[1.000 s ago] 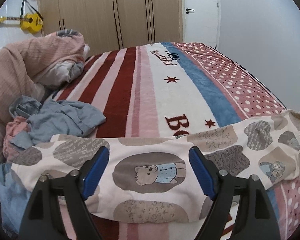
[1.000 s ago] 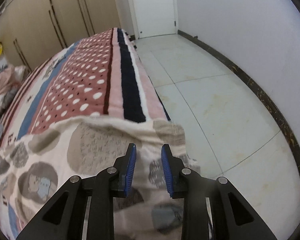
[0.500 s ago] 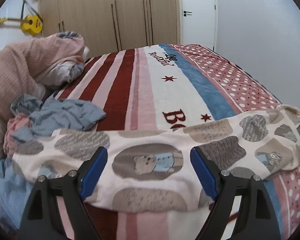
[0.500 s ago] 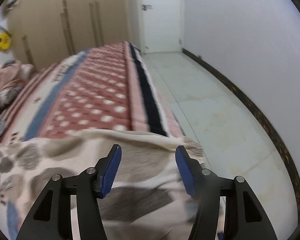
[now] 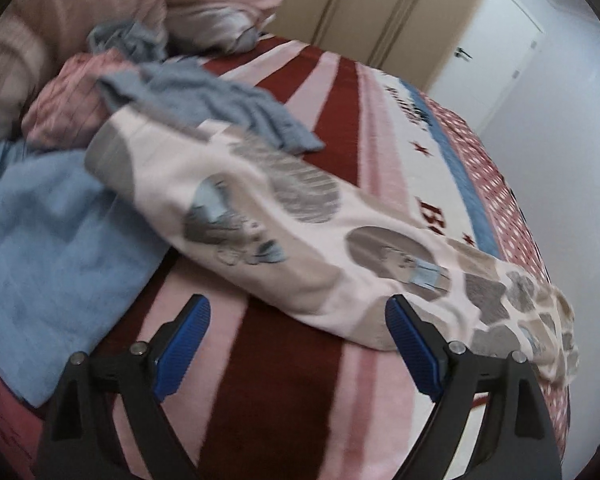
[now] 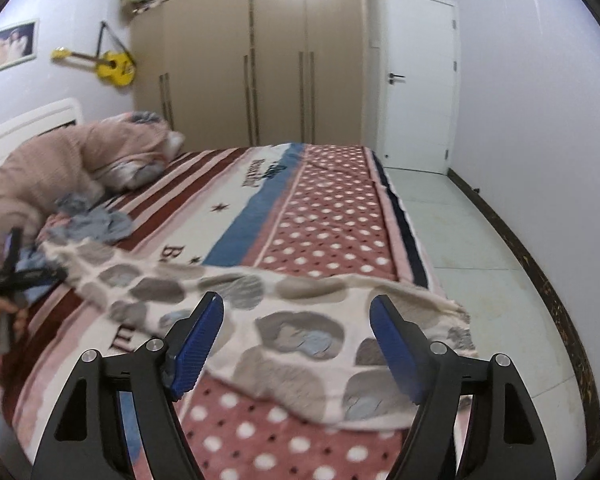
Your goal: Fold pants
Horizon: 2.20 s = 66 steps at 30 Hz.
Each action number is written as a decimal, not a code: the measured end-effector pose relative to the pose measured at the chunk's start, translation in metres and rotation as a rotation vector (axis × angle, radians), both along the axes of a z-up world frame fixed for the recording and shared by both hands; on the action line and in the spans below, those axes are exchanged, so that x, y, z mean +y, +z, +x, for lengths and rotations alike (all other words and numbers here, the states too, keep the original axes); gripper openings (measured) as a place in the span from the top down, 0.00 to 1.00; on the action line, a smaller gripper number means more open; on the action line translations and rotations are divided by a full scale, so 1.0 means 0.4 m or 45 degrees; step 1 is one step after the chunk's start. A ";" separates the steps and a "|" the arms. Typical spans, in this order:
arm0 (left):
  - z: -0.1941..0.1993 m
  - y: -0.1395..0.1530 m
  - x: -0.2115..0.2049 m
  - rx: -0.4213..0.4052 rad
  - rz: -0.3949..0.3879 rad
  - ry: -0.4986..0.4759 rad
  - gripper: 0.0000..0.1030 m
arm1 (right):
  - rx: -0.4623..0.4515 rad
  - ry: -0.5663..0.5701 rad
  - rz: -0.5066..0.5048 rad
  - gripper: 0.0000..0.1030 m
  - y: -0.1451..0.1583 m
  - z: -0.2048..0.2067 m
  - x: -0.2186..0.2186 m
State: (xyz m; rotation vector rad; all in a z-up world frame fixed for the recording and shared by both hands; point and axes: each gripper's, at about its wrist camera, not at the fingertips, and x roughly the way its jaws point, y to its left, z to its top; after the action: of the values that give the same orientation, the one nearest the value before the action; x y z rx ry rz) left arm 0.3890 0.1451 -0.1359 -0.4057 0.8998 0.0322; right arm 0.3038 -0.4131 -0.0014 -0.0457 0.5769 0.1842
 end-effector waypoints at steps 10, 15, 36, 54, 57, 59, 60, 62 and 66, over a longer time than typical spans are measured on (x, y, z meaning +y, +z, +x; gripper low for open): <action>0.079 -0.027 0.106 -0.078 -0.192 0.154 0.56 | 0.054 0.035 0.005 0.30 -0.044 -0.028 0.025; 0.084 -0.018 0.121 -0.081 -0.176 0.240 0.89 | 0.075 0.040 0.045 0.30 -0.066 -0.003 0.021; 0.163 0.300 -0.410 -0.320 0.137 -0.227 0.94 | 0.087 0.016 0.173 0.30 -0.136 -0.038 -0.108; 0.141 0.081 -0.843 -0.043 0.250 -0.705 0.62 | 0.152 -0.013 0.278 0.30 -0.209 -0.054 -0.224; 0.109 0.130 -0.773 -0.145 0.216 -0.674 0.40 | 0.166 0.010 0.275 0.30 -0.209 -0.038 -0.192; 0.096 0.157 -0.706 -0.168 0.199 -0.638 0.40 | 0.180 0.037 0.282 0.30 -0.205 -0.015 -0.156; 0.092 0.167 -0.670 -0.175 0.199 -0.611 0.40 | 0.187 0.047 0.288 0.30 -0.205 -0.006 -0.141; 0.084 0.177 -0.592 -0.189 0.205 -0.556 0.40 | 0.216 0.081 0.316 0.29 -0.206 0.033 -0.093; 0.070 0.149 -0.460 -0.174 0.245 -0.492 0.39 | 0.280 0.094 0.396 0.26 -0.225 0.129 0.005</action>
State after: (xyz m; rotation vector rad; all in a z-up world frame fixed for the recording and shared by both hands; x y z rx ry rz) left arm 0.4171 -0.0391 -0.0763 -0.0496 0.8193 -0.2586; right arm 0.3553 -0.4111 -0.0914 0.2577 0.7605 0.3517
